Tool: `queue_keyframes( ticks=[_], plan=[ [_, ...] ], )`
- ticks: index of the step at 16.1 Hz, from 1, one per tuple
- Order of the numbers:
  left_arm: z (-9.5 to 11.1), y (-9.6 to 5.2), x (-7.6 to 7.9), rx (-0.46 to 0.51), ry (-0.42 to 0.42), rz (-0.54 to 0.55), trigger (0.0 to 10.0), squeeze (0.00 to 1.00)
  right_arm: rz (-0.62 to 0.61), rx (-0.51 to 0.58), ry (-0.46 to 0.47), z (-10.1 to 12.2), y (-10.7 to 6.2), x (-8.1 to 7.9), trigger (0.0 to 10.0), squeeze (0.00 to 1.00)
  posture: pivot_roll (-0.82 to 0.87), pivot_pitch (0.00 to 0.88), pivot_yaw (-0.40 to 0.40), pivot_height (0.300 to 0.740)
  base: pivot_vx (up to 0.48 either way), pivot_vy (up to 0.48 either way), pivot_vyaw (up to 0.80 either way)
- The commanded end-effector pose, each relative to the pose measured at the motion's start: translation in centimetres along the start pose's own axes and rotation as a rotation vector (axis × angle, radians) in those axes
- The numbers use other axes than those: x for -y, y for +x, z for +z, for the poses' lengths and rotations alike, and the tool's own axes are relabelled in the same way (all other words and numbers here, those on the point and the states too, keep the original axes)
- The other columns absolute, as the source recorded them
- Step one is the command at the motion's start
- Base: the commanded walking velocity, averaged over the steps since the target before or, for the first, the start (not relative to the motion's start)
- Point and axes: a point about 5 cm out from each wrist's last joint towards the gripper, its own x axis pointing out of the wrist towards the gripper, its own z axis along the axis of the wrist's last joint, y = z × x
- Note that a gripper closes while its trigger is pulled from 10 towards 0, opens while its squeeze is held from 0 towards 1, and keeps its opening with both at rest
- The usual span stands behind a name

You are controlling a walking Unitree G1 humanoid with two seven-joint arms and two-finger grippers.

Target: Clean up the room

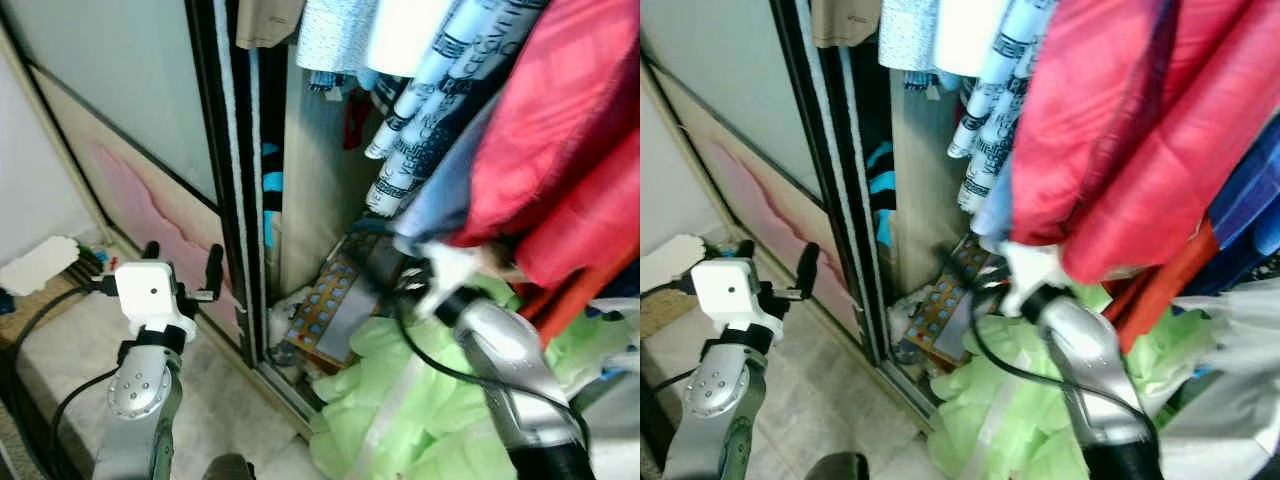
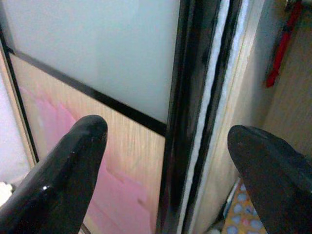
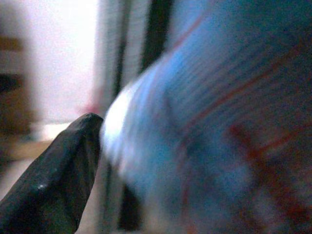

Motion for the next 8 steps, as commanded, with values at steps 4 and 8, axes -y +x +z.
queue_keyframes(
  ticks=[4,8],
  plan=[
    [-0.8,-0.8,-0.5,-0.034,0.041,0.021,10.0,0.00,0.055,-0.055,0.026,-1.5,1.3,-0.3,10.0,0.00,0.10,0.000,-0.091,0.740,0.000,0.000,0.40],
    [-2.0,-1.3,-1.0,-0.112,0.019,0.076,10.0,0.00,-0.262,-0.032,0.064,-2.4,0.6,1.9,10.0,0.00,0.08,0.000,-0.069,0.740,0.000,0.000,0.80]
  ],
)
